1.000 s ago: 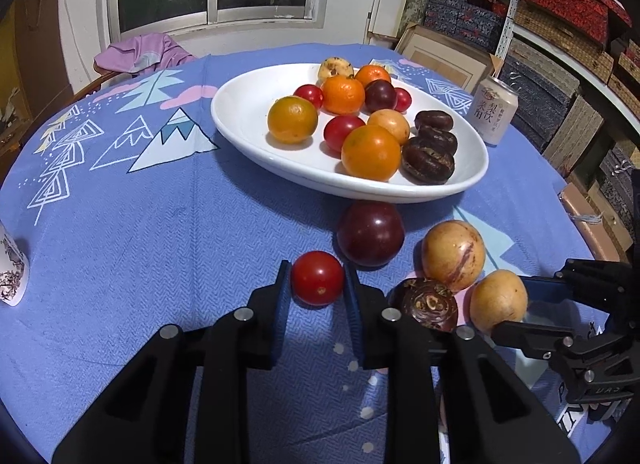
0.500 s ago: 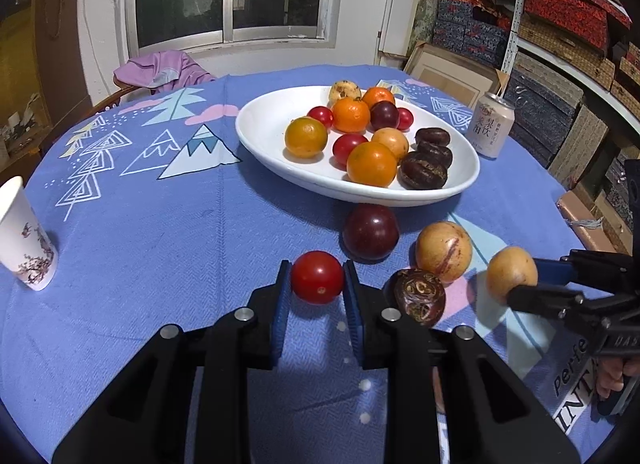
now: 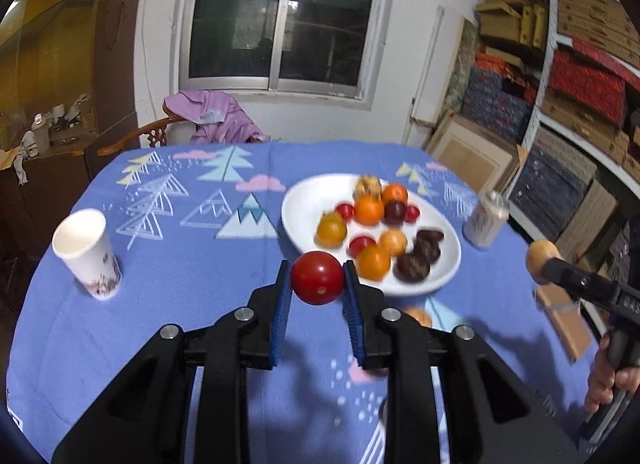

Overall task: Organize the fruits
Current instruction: 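Carry the tomato and tan fruit onto the white plate and open both grippers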

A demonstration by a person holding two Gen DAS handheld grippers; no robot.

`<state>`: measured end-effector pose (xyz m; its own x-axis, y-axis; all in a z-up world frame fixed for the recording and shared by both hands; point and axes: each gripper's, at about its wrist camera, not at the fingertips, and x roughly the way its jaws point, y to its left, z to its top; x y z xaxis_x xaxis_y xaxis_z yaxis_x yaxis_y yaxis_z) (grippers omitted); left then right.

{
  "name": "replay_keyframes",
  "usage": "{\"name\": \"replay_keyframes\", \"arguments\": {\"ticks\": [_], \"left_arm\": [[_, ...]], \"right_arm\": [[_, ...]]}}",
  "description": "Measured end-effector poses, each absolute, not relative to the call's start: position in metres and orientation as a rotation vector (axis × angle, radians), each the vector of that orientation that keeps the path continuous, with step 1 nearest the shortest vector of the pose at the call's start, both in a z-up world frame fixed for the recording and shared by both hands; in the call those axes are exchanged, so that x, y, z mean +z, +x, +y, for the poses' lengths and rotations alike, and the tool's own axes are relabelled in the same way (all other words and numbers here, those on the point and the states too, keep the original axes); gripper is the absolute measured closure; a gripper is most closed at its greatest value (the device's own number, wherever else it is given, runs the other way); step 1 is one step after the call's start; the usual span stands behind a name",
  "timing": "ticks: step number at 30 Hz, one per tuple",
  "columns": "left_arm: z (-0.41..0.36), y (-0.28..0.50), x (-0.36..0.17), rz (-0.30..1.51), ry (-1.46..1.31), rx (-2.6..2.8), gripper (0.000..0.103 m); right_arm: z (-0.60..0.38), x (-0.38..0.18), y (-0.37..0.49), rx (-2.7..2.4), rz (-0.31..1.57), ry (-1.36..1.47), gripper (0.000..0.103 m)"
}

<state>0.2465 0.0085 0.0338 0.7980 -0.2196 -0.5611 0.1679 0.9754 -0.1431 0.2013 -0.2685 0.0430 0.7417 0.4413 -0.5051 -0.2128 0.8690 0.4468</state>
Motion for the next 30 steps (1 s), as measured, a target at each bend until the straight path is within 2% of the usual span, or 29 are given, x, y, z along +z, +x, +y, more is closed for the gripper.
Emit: {"name": "replay_keyframes", "arguments": {"ticks": [4, 7, 15, 24, 27, 30], "left_arm": [[-0.005, 0.278, 0.049, 0.599, -0.100, -0.206, 0.078], [-0.023, 0.302, 0.042, 0.615, -0.075, -0.200, 0.078], [-0.056, 0.351, -0.013, 0.729, -0.002, -0.223, 0.078], [-0.053, 0.378, -0.048, 0.799, 0.003, -0.235, 0.077], [-0.054, 0.380, -0.050, 0.793, 0.011, -0.230, 0.073], [-0.057, 0.375, -0.046, 0.770, 0.028, -0.225, 0.051]], "right_arm": [[-0.258, 0.070, 0.235, 0.364, 0.615, 0.351, 0.060], [-0.250, 0.070, 0.265, 0.368, 0.630, 0.366, 0.060], [-0.228, 0.014, 0.337, 0.331, 0.779, 0.327, 0.060], [-0.233, -0.028, 0.370, 0.264, 0.836, 0.312, 0.060], [-0.234, -0.036, 0.374, 0.255, 0.863, 0.308, 0.060], [-0.234, -0.037, 0.373, 0.245, 0.859, 0.306, 0.058]]}}
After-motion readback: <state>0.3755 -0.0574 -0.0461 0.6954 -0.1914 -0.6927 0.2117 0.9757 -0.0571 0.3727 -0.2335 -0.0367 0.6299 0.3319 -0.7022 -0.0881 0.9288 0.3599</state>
